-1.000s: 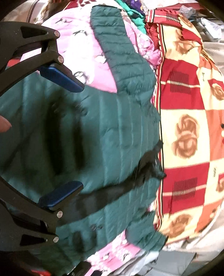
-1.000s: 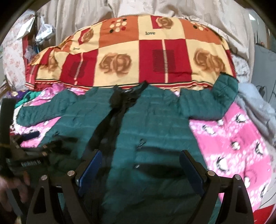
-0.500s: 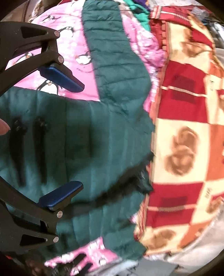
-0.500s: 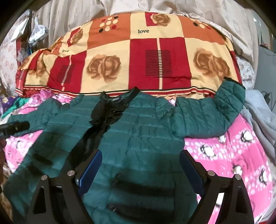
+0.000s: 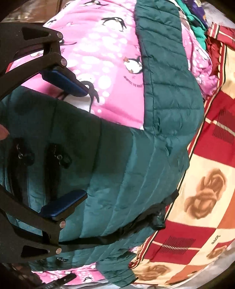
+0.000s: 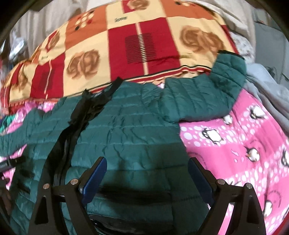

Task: Fold large clothes

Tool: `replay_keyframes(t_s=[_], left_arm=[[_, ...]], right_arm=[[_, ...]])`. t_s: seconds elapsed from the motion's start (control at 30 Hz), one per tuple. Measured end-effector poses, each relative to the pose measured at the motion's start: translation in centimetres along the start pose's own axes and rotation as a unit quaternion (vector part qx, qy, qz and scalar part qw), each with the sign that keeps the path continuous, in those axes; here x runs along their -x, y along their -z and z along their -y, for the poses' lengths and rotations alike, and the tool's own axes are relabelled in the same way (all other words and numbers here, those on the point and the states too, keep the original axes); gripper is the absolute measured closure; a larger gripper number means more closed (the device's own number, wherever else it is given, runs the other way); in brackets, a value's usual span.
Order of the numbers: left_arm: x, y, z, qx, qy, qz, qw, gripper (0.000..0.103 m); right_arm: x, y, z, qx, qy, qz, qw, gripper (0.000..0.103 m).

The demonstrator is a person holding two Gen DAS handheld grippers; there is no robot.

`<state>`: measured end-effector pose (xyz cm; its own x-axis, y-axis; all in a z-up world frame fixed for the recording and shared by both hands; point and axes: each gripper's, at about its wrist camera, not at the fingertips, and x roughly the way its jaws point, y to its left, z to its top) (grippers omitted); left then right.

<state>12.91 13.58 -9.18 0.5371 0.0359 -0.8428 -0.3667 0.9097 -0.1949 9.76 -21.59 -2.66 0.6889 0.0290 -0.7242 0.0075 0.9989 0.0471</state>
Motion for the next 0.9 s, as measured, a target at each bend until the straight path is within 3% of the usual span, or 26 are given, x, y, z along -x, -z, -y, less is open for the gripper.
replay_keyframes(t_s=[0.27, 0.53, 0.7, 0.9], left_arm=[[2.1, 0.4, 1.2, -0.027, -0.012, 0.057, 0.9979, 0.0], [4.9, 1.0, 2.8, -0.071, 0.003, 0.133, 0.9885, 0.0], [5.8, 1.5, 3.6, -0.107, 0.042, 0.15, 0.982, 0.0], [5.8, 1.8, 4.5, -0.126, 0.041, 0.15, 0.9797, 0.0]], right_arm=[[1.7, 0.1, 0.1, -0.004, -0.003, 0.032, 0.999, 0.013], [3.9, 0.4, -0.9, 0.02, 0.029, 0.09, 0.995, 0.013], [4.2, 0.5, -1.9, 0.042, 0.056, 0.104, 0.992, 0.013], [5.1, 0.9, -2.3, 0.058, 0.035, 0.124, 0.99, 0.013]])
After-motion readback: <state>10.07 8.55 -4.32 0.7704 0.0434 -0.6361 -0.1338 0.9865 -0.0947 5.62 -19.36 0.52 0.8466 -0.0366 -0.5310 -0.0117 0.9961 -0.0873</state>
